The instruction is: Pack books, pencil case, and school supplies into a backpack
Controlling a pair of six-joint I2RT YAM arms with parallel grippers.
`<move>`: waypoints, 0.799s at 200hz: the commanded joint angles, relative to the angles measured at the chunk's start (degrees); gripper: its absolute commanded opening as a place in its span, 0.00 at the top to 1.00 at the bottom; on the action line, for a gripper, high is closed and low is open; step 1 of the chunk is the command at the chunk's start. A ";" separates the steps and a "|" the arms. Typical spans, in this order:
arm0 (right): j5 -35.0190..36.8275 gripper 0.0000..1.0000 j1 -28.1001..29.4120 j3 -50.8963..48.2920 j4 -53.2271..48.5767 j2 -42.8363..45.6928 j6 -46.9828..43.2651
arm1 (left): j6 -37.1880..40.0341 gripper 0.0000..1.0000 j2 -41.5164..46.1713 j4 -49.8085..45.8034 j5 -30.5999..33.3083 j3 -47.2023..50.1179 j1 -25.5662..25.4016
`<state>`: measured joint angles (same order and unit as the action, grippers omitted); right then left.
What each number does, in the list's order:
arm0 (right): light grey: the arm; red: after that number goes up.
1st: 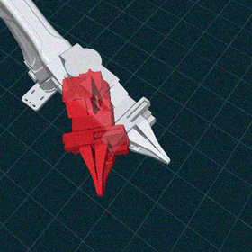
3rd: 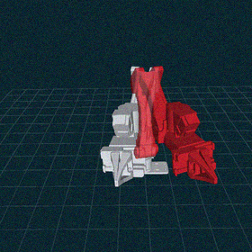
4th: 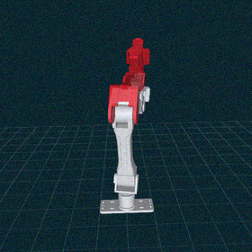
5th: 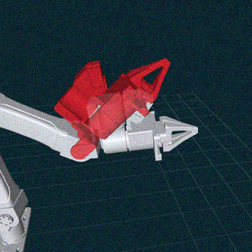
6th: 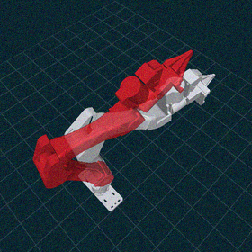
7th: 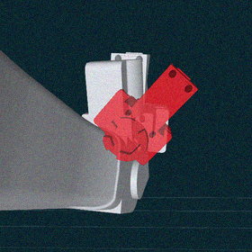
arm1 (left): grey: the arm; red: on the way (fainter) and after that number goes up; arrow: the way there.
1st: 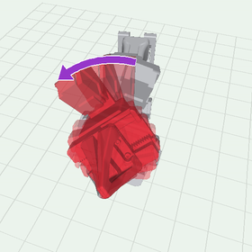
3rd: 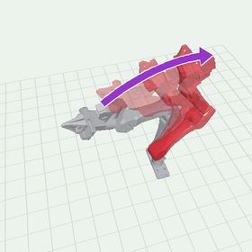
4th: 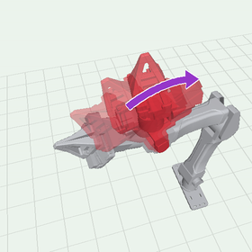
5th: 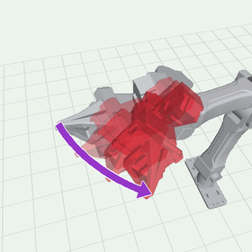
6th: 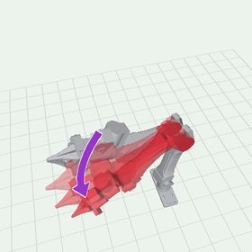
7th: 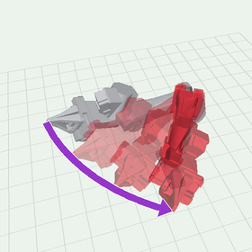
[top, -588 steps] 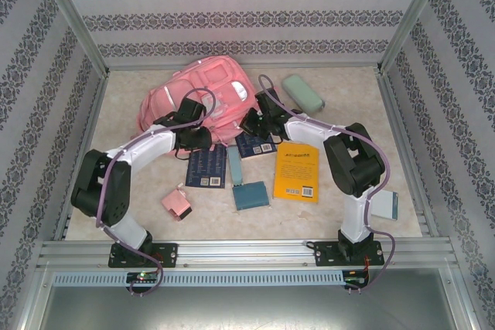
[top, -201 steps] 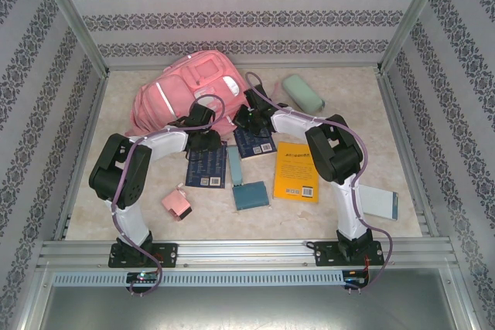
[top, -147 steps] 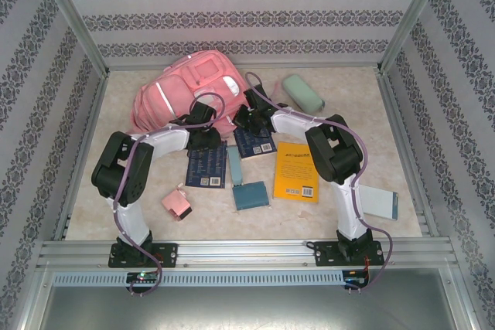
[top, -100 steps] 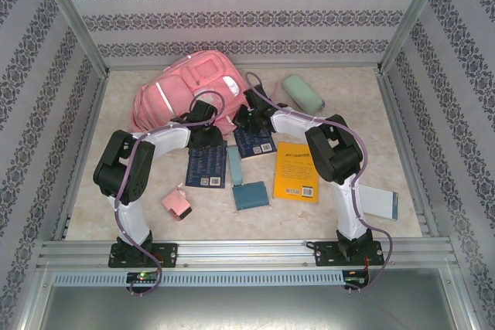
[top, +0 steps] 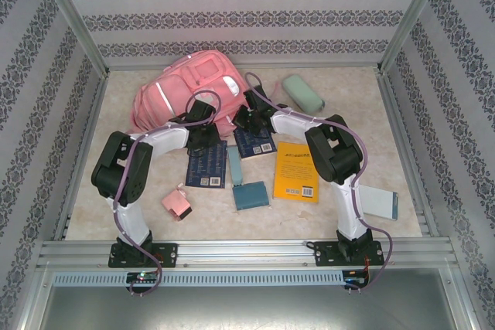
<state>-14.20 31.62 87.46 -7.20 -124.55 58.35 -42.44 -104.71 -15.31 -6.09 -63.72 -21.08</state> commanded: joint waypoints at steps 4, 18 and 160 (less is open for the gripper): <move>0.81 1.00 0.12 -2.16 -1.50 2.62 -1.43 | -2.46 1.00 4.58 -7.36 5.04 2.05 2.86; 0.94 1.00 -0.39 -2.46 -1.55 3.74 -1.90 | -2.56 1.00 7.06 -10.97 6.25 2.91 4.40; 2.38 1.00 -8.15 1.13 -6.53 8.53 -10.11 | 14.62 1.00 15.83 -17.53 -1.63 4.04 18.88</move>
<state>-19.14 30.20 85.60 -8.99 -116.86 52.03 -31.77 -90.78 -29.15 -9.76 -59.16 -3.90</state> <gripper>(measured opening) 0.066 0.054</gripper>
